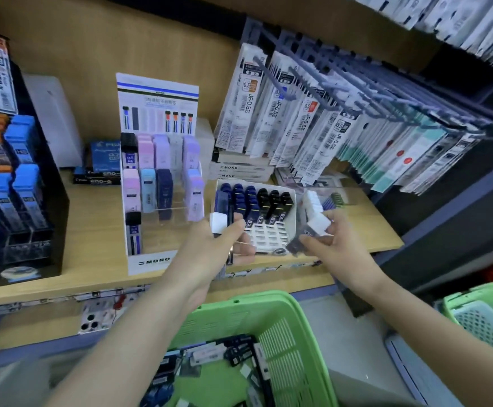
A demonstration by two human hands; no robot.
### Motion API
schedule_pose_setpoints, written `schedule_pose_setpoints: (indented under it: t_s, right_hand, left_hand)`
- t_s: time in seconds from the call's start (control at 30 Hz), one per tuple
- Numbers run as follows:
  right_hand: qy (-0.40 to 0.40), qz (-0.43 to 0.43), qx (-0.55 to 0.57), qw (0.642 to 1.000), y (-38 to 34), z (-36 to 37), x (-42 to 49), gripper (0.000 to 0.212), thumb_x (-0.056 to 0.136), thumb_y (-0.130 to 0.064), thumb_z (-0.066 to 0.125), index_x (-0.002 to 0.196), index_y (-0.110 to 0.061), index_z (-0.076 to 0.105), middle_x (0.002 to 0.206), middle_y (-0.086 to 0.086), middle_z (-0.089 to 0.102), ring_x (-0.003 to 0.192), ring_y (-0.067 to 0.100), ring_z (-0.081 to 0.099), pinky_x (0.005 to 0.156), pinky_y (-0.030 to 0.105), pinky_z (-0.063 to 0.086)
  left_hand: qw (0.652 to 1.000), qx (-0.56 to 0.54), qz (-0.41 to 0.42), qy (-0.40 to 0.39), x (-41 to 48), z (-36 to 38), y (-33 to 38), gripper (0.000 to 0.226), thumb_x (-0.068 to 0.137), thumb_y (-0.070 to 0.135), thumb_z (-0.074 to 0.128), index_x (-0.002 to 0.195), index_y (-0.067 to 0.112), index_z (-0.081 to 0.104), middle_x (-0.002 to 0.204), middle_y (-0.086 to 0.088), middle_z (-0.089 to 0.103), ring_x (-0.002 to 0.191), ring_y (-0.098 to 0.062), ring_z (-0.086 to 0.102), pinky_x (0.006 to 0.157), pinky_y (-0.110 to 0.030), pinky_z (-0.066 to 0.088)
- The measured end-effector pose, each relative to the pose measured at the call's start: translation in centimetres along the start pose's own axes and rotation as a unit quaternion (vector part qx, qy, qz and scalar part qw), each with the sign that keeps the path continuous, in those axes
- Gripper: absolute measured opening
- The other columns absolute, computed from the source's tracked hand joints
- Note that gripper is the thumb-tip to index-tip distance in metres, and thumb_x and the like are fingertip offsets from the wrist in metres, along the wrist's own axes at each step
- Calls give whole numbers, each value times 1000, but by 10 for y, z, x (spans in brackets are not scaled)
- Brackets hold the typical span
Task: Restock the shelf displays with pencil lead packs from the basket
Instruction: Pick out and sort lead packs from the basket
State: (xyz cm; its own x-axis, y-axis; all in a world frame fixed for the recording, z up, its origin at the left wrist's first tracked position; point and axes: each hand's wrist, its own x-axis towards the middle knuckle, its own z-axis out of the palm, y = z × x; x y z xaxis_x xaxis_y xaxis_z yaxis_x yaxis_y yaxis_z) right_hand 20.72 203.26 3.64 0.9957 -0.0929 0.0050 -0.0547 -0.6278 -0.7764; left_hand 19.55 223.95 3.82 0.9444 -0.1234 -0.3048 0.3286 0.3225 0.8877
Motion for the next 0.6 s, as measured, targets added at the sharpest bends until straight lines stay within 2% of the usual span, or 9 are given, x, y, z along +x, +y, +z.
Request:
schedule_pose_setpoints:
  t_s: [0.1, 0.2, 0.3, 0.37, 0.43, 0.5, 0.6]
  right_hand:
    - [88, 3, -2, 996, 21, -22, 14, 23, 93, -14, 56, 106, -17, 39, 92, -1, 60, 86, 22, 65, 72, 35, 51]
    - [115, 23, -25, 993, 41, -31, 30, 21, 100, -22, 40, 119, -11, 39, 93, 4, 59, 84, 18, 63, 63, 19, 48]
    - [120, 15, -88, 989, 56, -29, 44, 26, 101, -22, 38, 123, -10, 45, 102, 9, 57, 91, 24, 59, 75, 33, 46]
    - [126, 3, -124, 984, 61, -26, 51, 27, 100, -19, 41, 123, -8, 50, 110, 8, 52, 97, 25, 54, 77, 27, 36]
    - [128, 12, -123, 984, 66, -26, 57, 30, 100, -18, 41, 127, -7, 49, 115, 10, 54, 103, 26, 54, 78, 27, 35]
    - [138, 29, -123, 982, 66, -28, 59, 29, 100, -15, 41, 128, -8, 48, 116, 12, 56, 101, 25, 54, 76, 28, 36]
    - [137, 18, -125, 983, 68, -30, 57, 23, 99, -8, 42, 121, -12, 47, 107, 8, 56, 88, 18, 50, 63, 28, 36]
  left_hand:
    - [1000, 8, -13, -14, 5, 15, -9, 9, 94, 16, 55, 94, 9, 60, 74, -6, 60, 61, -16, 64, 63, -29, 60]
    - [999, 7, -24, -25, 9, 26, -15, 9, 94, 13, 53, 98, 9, 60, 76, -8, 59, 65, -19, 62, 62, -28, 60]
    - [999, 18, -32, -26, 13, 33, -22, 8, 94, 12, 53, 96, 9, 60, 75, -9, 59, 64, -18, 62, 63, -30, 60]
    - [999, 20, -38, -26, 16, 37, -26, 9, 94, 13, 54, 97, 8, 60, 74, -8, 59, 60, -16, 63, 65, -33, 60]
    - [999, 18, -44, -26, 20, 40, -30, 10, 94, 14, 55, 99, 7, 61, 72, -7, 59, 57, -13, 63, 64, -33, 60]
    - [998, 18, -49, -29, 22, 43, -33, 11, 94, 14, 55, 101, 7, 60, 72, -7, 60, 55, -12, 64, 63, -32, 60]
    - [998, 23, -53, -33, 23, 47, -36, 10, 94, 15, 55, 100, 9, 60, 74, -8, 59, 55, -12, 64, 62, -30, 60]
